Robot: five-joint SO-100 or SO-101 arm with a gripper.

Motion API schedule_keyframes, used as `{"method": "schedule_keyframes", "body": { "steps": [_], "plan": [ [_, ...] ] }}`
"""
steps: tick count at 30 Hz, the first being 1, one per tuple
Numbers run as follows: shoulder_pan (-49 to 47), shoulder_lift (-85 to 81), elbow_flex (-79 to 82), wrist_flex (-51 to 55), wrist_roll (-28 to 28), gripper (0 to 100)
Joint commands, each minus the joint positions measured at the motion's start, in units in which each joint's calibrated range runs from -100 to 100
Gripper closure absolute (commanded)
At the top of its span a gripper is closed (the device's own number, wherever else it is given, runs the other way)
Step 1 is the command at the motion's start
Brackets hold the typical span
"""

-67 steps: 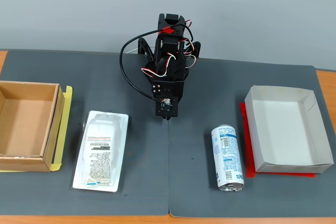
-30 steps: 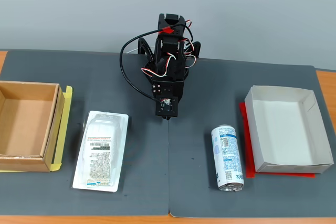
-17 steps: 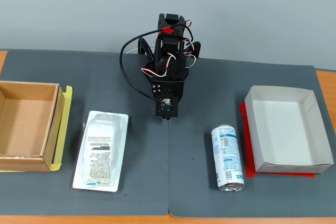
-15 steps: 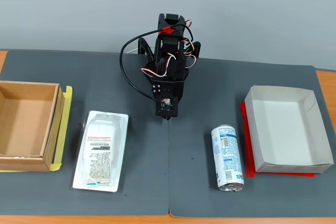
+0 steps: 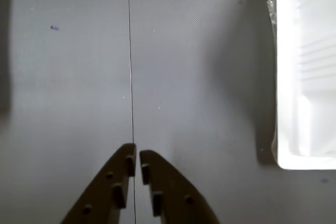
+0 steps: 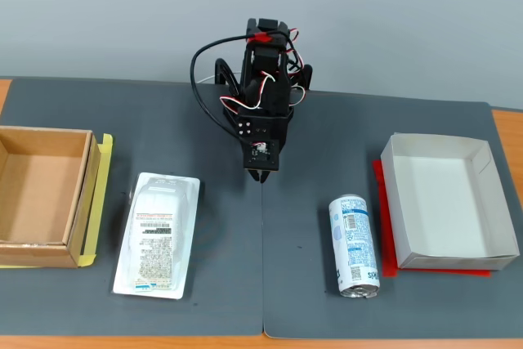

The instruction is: Pick the can and put it in the brown box

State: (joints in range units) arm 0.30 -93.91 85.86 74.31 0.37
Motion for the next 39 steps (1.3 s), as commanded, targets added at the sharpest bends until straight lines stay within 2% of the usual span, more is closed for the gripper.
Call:
{"method": "schedule_keyframes", "body": {
  "steps": [1, 19, 28, 39],
  "plan": [
    [-0.1, 7.2, -6.8, -0.8, -0.1, 98],
    [-9.2, 48.7, -48.1, 0.2, 0.0, 99],
    [-10.2, 58.2, -57.8, 0.2, -0.2, 99],
    [-10.3, 62.0, -61.0, -0.8, -0.2, 98]
  ]
}}
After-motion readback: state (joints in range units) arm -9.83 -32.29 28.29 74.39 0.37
